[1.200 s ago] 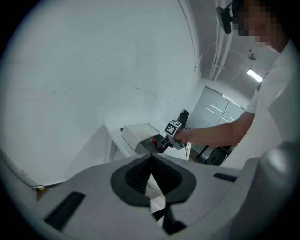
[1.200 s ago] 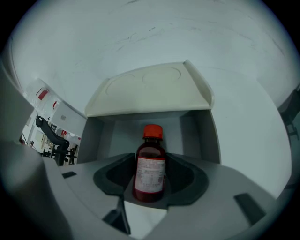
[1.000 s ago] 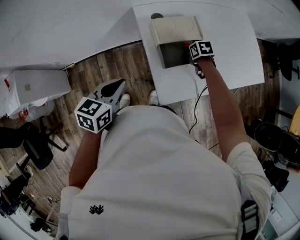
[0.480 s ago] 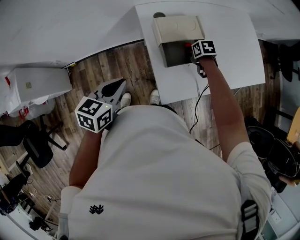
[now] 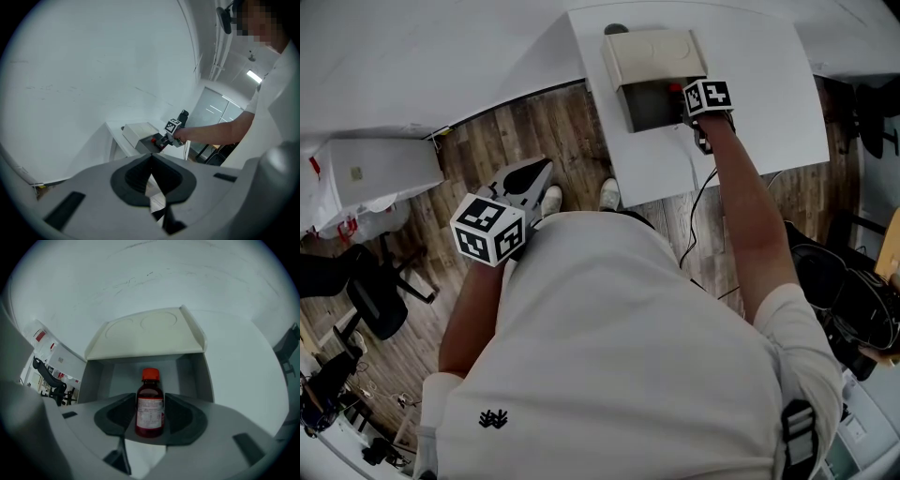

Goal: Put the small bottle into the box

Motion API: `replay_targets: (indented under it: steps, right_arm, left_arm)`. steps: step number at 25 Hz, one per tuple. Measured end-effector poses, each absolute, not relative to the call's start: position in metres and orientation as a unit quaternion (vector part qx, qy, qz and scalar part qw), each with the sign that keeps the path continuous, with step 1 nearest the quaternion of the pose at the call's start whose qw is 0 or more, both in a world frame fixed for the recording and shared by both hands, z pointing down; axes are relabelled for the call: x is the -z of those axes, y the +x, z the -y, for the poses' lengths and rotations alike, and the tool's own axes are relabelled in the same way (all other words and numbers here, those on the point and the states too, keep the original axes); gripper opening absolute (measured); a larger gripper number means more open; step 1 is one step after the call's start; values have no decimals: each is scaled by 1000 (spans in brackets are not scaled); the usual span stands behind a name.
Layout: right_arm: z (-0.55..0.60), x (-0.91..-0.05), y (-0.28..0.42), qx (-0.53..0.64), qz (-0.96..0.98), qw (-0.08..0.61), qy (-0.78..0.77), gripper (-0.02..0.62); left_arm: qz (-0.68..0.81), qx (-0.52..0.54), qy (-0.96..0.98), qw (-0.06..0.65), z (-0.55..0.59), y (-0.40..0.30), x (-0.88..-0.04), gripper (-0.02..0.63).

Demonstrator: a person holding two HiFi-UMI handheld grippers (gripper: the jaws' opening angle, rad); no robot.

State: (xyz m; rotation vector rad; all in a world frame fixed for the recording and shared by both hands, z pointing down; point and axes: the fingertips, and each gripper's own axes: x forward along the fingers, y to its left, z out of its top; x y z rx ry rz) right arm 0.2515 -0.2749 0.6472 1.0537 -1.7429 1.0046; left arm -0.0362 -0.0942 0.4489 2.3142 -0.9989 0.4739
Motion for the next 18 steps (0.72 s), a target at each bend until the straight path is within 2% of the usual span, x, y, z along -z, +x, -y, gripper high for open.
replay_targets:
  steps: [18]
  right_arm:
    - [274, -638, 264, -389, 690, 413, 449, 189]
  left_arm:
    - [354, -178, 872, 286, 95, -37, -451, 6]
